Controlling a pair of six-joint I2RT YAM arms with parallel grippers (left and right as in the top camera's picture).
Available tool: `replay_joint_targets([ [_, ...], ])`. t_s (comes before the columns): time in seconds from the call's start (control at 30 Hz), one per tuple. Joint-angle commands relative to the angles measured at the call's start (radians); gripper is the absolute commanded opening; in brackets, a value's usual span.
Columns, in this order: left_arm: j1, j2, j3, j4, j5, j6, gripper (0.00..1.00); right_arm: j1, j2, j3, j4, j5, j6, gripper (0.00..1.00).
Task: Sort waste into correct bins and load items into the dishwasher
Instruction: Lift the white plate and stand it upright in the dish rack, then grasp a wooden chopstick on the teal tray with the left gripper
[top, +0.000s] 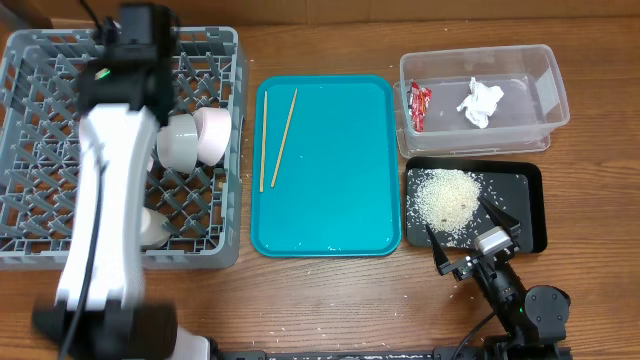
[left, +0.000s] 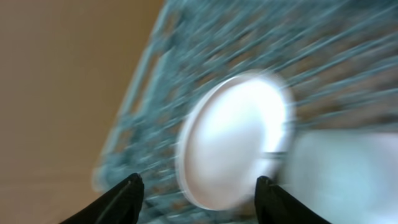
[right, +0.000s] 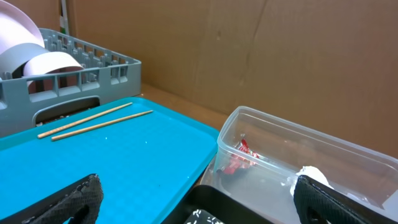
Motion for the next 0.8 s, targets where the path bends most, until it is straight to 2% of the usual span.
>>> replay_joint_targets([
  [0.0, -0.009, -0.145, 0.04, -0.04, 0.484, -0.03, 0.55, 0.004, -0.008, -0.01, 0.006, -0.001, 0.003, 1.0],
  [0.07, -0.027, -0.175, 0.039, -0.092, 0.711, -0.077, 0.49, 0.004, -0.008, -0.01, 0.006, -0.001, 0.003, 1.0],
  [0.13, -0.063, -0.169, 0.026, -0.13, 0.843, -0.082, 0.49, 0.004, -0.008, -0.01, 0.006, -0.001, 0.003, 1.0],
  [0.17, -0.105, -0.155, -0.01, -0.147, 0.868, -0.083, 0.45, 0.004, -0.008, -0.01, 0.006, 0.0, 0.003, 1.0],
  [0.2, -0.133, -0.143, -0.043, -0.146, 0.86, -0.085, 0.45, 0.004, -0.008, -0.01, 0.006, -0.001, 0.003, 1.0],
  [0.27, -0.211, -0.092, -0.175, -0.087, 0.778, -0.166, 0.44, 0.004, -0.008, -0.01, 0.006, -0.001, 0.003, 1.0],
  [0.43, -0.324, 0.055, -0.338, 0.105, 0.677, -0.181, 0.39, 0.004, -0.008, -0.01, 0.006, -0.001, 0.003, 1.0],
  [0.67, -0.364, 0.277, -0.346, 0.298, 0.483, -0.21, 0.4, 0.004, -0.008, -0.01, 0.006, -0.001, 0.003, 1.0],
  [0.77, -0.357, 0.349, -0.346, 0.375, 0.426, -0.209, 0.45, 0.004, -0.008, -0.01, 0.006, -0.001, 0.003, 1.0],
])
